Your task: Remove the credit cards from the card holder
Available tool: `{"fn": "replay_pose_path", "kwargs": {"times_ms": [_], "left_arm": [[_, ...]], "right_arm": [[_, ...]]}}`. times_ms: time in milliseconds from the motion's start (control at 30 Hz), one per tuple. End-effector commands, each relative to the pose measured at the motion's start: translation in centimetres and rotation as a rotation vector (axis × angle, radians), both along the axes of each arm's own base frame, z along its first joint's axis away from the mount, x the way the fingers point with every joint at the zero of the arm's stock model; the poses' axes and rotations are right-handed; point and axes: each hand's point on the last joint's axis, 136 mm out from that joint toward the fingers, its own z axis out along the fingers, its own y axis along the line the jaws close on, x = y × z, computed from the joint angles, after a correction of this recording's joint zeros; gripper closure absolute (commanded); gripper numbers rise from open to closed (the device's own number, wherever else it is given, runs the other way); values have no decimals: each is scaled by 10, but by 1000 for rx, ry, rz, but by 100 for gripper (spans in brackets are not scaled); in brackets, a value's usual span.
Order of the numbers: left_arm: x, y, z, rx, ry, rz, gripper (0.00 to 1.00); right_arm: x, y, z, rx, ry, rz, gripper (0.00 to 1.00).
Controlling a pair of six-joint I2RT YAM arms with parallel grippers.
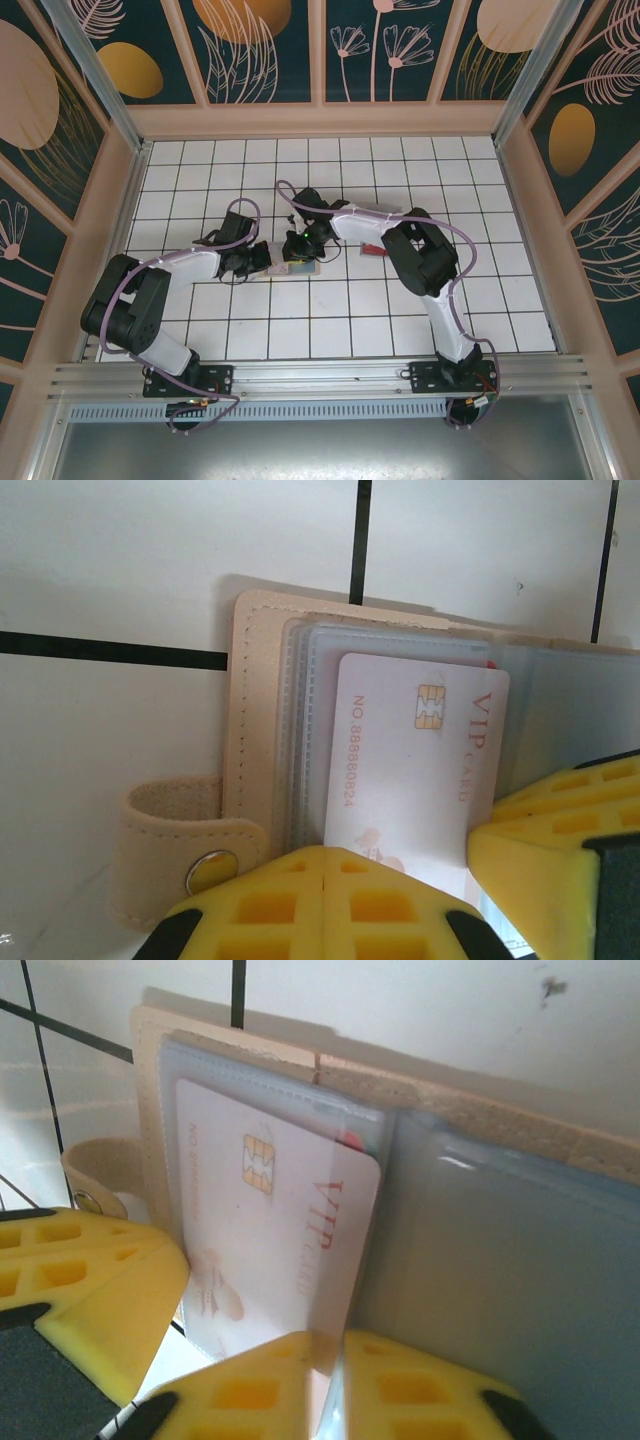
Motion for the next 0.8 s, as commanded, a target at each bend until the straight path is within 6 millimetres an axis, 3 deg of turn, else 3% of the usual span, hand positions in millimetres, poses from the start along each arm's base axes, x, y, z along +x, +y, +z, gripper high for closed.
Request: {"fn": "replay_pose_path", "kwargs": {"times_ms": [0, 167, 767], "left_arm": [[-13, 5, -17, 16, 64, 6, 99], [-12, 7, -17, 28, 62, 11, 99], [-12, 10, -16, 47, 61, 12, 98]], "right_arm": [[-2, -1, -7, -16, 31, -3, 95], [-1, -5, -5, -18, 28, -18, 100], [3, -25, 3, -18, 20, -63, 100]]}}
